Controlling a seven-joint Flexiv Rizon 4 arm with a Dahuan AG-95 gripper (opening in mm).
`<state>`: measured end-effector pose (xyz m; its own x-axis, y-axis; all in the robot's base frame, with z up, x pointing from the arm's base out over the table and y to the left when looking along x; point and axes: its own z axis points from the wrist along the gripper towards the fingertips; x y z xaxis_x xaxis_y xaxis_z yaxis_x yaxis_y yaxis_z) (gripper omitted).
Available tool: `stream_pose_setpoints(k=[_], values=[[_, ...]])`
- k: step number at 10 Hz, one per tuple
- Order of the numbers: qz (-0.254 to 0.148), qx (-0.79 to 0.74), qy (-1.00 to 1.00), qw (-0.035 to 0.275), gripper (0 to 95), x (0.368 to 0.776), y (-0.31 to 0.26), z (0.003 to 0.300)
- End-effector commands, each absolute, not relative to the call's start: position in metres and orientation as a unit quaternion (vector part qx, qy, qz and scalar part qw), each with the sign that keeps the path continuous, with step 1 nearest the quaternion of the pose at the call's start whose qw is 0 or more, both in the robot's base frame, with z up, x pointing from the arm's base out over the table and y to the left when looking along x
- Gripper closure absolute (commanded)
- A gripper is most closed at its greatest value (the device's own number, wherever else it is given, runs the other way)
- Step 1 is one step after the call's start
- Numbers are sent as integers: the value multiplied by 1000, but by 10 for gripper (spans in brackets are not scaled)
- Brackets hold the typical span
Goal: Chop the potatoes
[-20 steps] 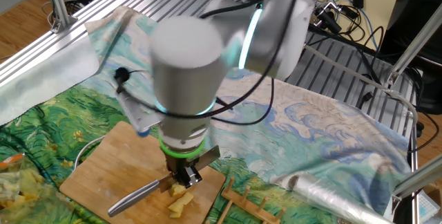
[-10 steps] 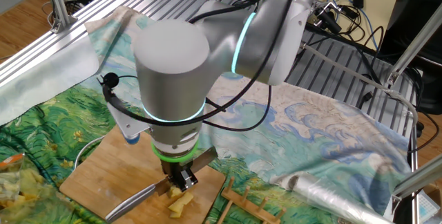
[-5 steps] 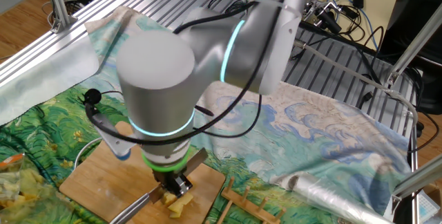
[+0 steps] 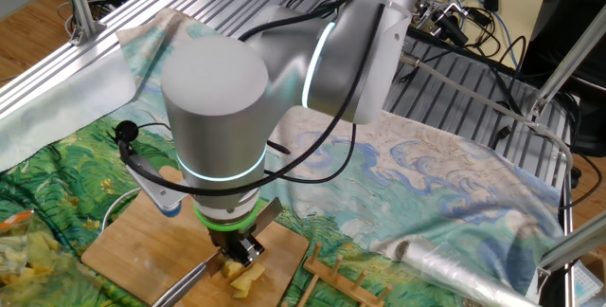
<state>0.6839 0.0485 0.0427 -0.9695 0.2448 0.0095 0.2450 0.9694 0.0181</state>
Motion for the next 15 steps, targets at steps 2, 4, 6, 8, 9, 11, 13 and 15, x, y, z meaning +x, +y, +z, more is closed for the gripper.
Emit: stream_pose_setpoints(k=[2,4,6,8,9,11,13,15], values=[[-10,-122,-993,7,950,679,47,44],[-7,-122,-993,6,950,678,47,46],[-4,-122,-993,5,950,677,46,48],[-4,-123,-992,6,950,675,45,52],[-3,-123,-992,7,950,674,44,54],[-4,-123,-992,8,950,672,42,59],[-4,-123,-992,8,950,669,41,64],[-3,-124,-992,8,950,666,42,67]])
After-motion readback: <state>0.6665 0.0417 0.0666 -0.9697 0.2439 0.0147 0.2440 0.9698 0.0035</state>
